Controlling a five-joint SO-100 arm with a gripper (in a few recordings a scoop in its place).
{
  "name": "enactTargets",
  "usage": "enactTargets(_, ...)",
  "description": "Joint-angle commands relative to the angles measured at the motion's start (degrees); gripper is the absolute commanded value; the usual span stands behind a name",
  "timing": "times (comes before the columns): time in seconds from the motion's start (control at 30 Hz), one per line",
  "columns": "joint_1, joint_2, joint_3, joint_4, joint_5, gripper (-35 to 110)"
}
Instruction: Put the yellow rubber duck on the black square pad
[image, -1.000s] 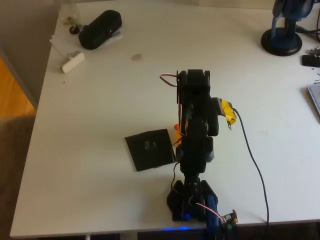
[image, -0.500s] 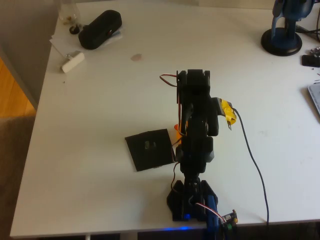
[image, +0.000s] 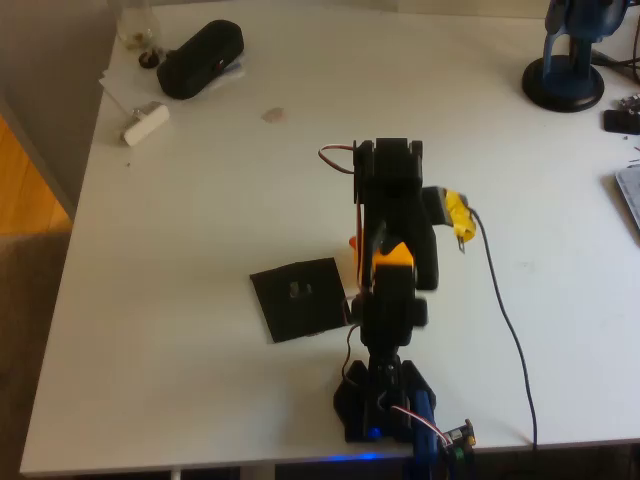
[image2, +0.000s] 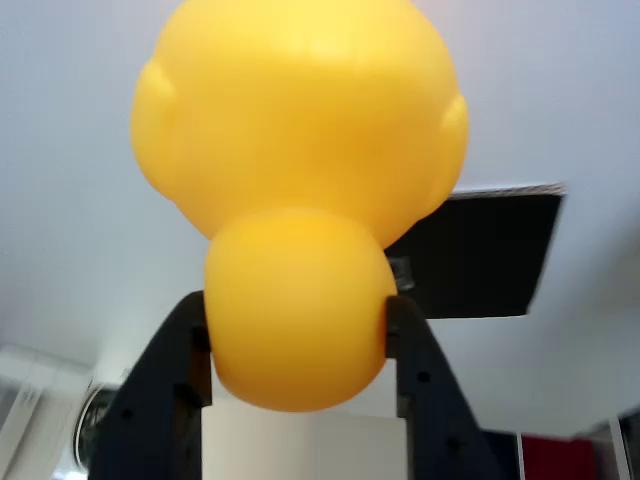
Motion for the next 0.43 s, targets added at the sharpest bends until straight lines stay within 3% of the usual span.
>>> enactTargets(0.0, 1.1, 6.6, -1.3, 1.1, 0.0, 13)
enactTargets(0.17, -0.1, 7.8, -1.9, 5.7, -0.4, 13)
enactTargets(0.4, -12.7, 8.5, -2.5, 6.3, 0.0, 13)
